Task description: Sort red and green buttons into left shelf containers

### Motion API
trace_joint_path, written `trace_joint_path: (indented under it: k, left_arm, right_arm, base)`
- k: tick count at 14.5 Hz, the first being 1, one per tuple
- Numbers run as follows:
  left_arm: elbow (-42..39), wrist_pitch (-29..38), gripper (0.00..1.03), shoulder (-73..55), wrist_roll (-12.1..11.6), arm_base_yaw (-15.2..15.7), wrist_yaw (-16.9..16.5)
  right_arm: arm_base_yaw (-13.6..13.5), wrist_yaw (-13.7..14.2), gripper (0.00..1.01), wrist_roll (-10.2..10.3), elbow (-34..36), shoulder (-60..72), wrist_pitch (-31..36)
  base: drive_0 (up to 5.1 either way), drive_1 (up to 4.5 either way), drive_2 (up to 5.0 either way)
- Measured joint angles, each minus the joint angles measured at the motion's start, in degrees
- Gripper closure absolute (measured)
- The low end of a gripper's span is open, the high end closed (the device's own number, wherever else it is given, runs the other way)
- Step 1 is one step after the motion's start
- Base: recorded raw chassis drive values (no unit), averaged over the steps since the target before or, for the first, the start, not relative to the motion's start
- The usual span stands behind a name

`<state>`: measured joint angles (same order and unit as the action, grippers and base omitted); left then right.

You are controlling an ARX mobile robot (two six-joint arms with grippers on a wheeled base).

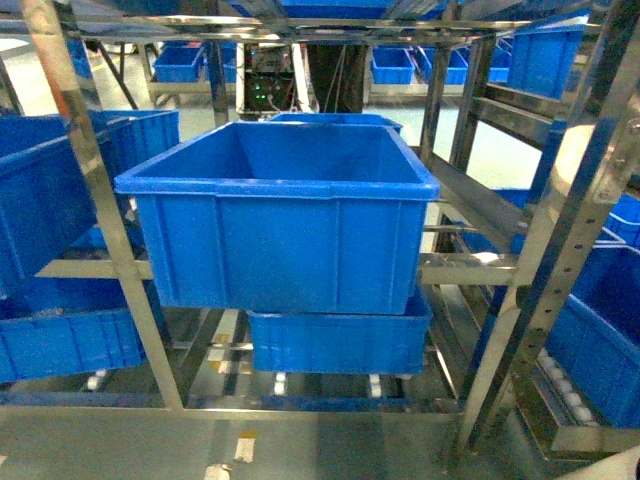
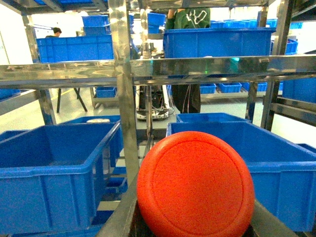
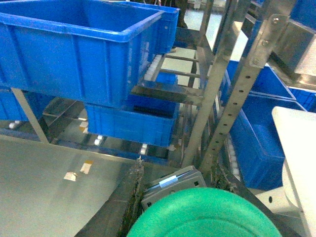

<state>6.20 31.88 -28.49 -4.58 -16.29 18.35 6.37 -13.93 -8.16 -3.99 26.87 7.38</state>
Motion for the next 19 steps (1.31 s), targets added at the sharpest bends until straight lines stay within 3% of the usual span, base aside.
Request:
trace_joint_path:
  k: [12,19]
  left_arm:
    - [0.00,0.07,0.78,0.00,0.00,-0.04,0.02]
    - [-0.02,-0.02,0.78,0.00,0.00,-0.02,-0.02]
  right_arm:
    - [0.00,0.02,0.66,0.00,0.00,-0.22,0.09]
    - [0.00,-0.37,0.66,0.00,0.00,0.00,-0.02]
  base:
    - [-5.0,2.37,2.4]
    - [0.0,0.60,-0.6]
